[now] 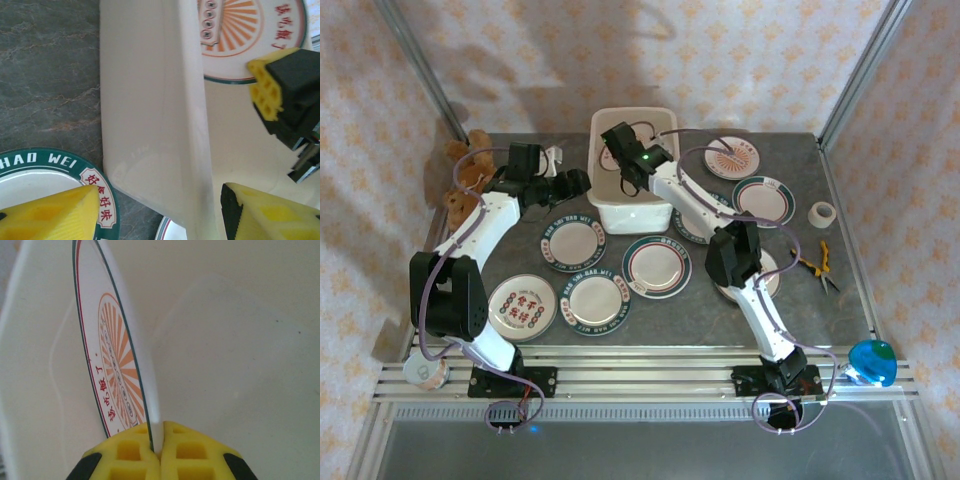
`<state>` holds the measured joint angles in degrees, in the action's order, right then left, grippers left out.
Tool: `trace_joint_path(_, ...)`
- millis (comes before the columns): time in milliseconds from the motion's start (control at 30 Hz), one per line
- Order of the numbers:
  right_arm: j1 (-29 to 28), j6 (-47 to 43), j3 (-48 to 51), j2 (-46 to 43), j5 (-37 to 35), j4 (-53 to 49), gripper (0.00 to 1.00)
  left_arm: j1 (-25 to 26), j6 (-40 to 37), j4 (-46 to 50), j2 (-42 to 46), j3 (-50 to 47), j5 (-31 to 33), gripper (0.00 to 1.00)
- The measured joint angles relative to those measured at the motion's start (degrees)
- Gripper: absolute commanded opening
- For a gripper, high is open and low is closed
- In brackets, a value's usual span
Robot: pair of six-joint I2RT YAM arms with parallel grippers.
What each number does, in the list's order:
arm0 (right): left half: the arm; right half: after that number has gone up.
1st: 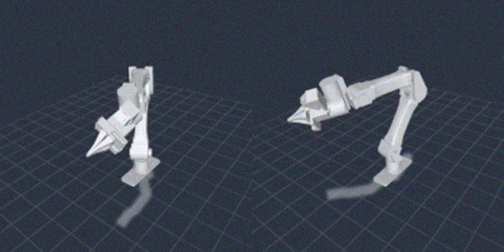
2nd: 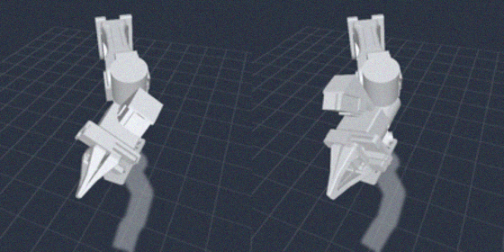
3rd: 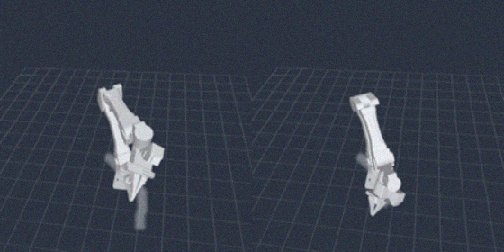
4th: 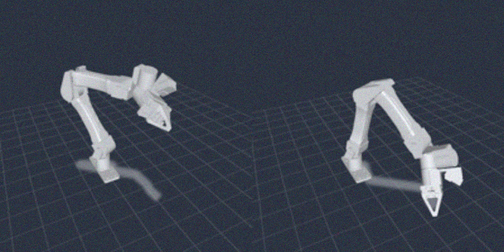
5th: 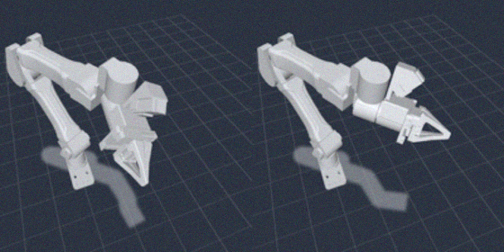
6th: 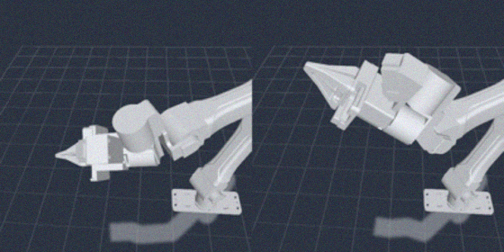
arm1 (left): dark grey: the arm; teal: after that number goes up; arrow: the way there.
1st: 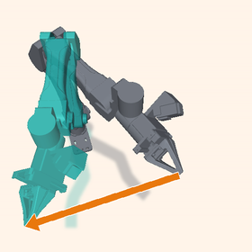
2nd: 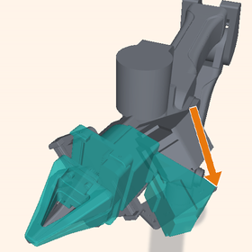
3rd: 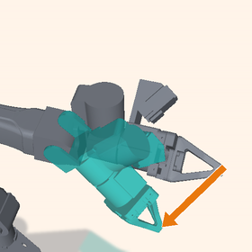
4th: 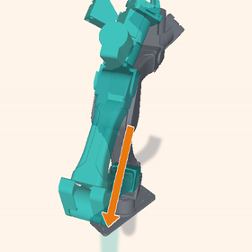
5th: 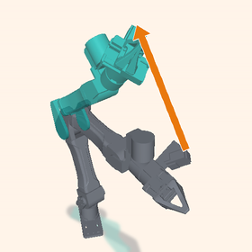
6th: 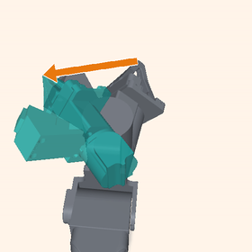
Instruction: Place the plates into the plastic bin on the countertop
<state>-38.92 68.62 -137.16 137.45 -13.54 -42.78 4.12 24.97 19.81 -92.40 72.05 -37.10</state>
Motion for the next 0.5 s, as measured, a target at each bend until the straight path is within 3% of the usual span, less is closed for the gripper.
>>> trace_joint_path(267, 1.5, -4.5, 0.0, 2.0, 8.5, 5.4, 0.0, 0.8, 0.0, -1.2, 0.0, -1.6, -0.4, 0.66)
trace_joint_path(500, 1.4, -2.9, 0.3, 2.0, 7.7, 5.1, 0.0, 0.8, 0.5, -2.1, 0.9, -2.6, 0.7, 0.66)
